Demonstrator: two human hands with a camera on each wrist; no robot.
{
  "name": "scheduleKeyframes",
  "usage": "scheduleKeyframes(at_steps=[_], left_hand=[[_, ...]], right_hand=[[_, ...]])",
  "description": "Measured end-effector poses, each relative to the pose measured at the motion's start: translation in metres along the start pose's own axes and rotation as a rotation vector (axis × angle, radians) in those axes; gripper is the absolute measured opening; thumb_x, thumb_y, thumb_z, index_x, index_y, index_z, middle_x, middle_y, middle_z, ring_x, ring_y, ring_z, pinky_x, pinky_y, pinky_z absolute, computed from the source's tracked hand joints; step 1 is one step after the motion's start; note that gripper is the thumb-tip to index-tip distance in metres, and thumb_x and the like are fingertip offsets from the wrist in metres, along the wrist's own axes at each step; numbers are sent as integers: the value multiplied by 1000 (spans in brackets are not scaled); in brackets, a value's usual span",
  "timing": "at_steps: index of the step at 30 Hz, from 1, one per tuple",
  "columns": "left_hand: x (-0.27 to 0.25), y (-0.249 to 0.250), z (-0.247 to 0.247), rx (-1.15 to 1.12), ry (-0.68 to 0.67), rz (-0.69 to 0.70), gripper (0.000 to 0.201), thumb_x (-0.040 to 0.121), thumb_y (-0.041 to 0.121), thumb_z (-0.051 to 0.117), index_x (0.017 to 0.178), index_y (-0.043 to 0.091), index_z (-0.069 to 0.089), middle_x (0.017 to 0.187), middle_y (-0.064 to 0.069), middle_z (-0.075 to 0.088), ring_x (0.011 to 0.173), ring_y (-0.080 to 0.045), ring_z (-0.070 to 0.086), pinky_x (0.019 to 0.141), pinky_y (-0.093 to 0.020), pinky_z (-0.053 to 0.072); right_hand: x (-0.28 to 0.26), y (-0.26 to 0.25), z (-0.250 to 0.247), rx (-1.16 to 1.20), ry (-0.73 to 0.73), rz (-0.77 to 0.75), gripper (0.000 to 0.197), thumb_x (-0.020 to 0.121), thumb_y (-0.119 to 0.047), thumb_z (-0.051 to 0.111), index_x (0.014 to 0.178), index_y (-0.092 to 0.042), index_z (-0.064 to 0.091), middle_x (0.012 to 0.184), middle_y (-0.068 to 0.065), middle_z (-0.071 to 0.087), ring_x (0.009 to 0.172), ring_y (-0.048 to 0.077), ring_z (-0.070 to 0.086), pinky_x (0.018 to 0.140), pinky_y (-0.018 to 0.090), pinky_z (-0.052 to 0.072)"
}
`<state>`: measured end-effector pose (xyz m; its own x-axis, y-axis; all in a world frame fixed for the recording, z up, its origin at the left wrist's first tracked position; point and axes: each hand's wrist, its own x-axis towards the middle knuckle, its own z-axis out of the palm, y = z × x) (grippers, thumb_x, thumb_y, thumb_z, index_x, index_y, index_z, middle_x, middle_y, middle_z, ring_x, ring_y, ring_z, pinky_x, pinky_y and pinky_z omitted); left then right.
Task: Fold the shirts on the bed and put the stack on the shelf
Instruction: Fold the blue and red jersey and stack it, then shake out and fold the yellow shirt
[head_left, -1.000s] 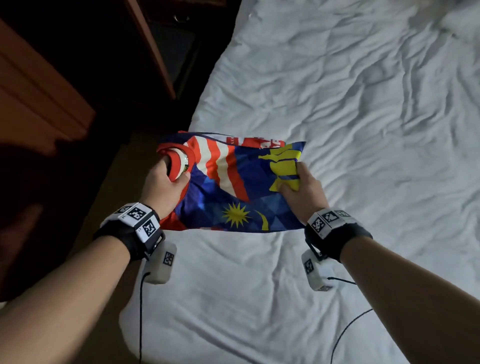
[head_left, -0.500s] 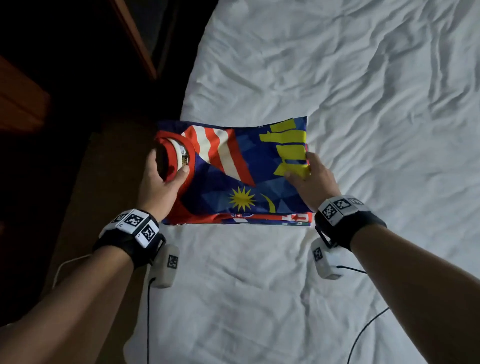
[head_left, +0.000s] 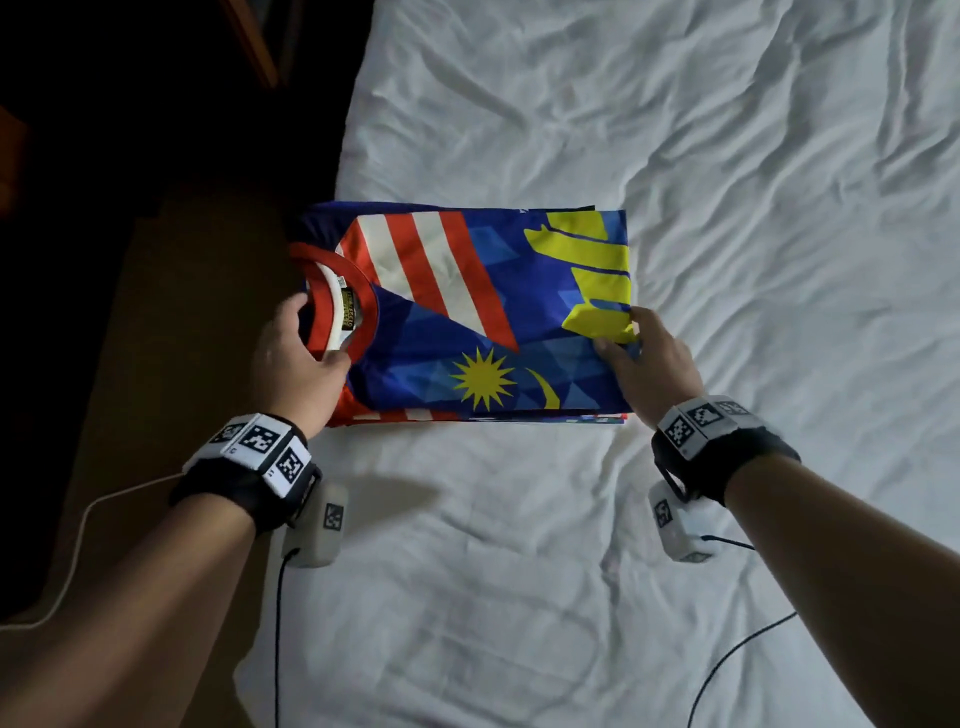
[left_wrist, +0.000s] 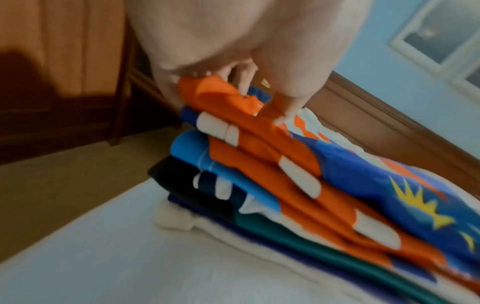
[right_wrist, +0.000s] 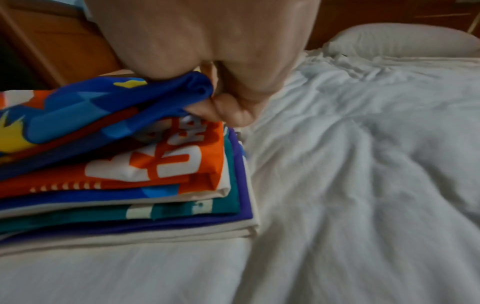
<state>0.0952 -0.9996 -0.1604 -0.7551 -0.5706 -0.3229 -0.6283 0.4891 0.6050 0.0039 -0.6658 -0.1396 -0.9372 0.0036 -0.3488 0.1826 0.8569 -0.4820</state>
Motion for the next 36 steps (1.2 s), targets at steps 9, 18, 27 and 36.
scheduleKeyframes(at_steps=[9,18,27,36], left_hand=[[-25,-1,42,573,-155,530,79,92,71,27,157,27,27,166,-8,20,150,-35,21,112,-57,24],[-31,-10,49,581,-172,469,89,84,76,29,159,28,20,168,-5,13,154,-28,10,118,-57,15],[-116,93,22,257,-343,505,43,78,51,51,97,18,71,91,1,70,89,-28,65,79,-42,54],[-328,285,33,362,-498,825,24,86,44,61,99,25,68,89,6,69,91,-21,62,79,-30,49]], right_hand=[[9,-26,24,-600,79,-563,71,93,-65,34,153,-27,29,160,9,26,143,35,29,108,51,32],[5,7,29,-661,-103,-430,102,76,-83,29,158,-28,3,164,16,8,150,36,13,116,52,24],[-80,41,-81,-364,-217,-222,37,94,-38,58,126,-21,62,120,-2,66,113,23,60,94,33,46],[-259,151,-246,-189,-43,-47,25,91,-37,60,109,-24,71,104,6,72,97,24,66,87,31,52]])
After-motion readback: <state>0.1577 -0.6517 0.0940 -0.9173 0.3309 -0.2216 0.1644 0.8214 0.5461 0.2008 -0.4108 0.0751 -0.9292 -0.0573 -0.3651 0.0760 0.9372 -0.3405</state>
